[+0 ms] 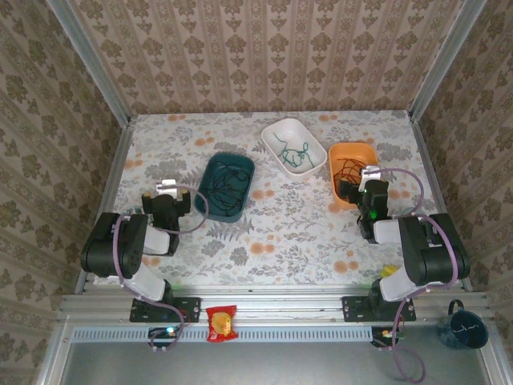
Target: Untangle the cables
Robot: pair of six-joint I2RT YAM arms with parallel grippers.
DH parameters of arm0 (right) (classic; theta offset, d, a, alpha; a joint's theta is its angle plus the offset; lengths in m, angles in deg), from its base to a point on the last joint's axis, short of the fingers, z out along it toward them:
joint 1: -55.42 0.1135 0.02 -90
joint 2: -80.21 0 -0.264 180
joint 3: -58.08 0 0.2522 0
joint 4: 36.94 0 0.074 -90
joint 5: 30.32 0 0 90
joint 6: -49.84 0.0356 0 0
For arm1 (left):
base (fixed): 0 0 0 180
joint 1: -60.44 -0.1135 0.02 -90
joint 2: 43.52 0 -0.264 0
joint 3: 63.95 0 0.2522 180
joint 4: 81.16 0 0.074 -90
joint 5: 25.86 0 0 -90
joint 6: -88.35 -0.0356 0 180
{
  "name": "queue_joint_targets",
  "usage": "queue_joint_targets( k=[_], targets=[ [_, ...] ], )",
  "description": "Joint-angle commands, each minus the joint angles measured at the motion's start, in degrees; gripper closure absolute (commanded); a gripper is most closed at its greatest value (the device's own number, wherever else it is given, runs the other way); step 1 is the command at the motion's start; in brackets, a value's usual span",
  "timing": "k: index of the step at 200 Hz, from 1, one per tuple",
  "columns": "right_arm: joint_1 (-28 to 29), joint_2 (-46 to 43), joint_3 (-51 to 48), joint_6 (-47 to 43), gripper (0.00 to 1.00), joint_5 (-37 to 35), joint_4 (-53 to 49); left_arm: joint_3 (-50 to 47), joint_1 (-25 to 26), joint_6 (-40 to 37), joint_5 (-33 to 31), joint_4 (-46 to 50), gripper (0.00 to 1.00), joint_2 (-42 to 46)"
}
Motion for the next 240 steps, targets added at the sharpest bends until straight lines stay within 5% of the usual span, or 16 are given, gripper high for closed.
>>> queue_joint_targets(
  k=[1,44,240],
  targets=[
    [0.11,0.12,0.92,0.29,0.00,0.82,1.71,4.19,-1.82,0.05,3.55,1.23,0.00,1.20],
    [0.34,0.03,1.03,0.13,0.00,0.66,1.63,5.41,-5.24,2.73,8.03,4.38,0.00,1.55],
    [0.72,0.22,1.27,-0.15,0.00,0.19,1.30,5.37,-5.33,2.65,8.07,4.18,0.00,1.52]
  ],
)
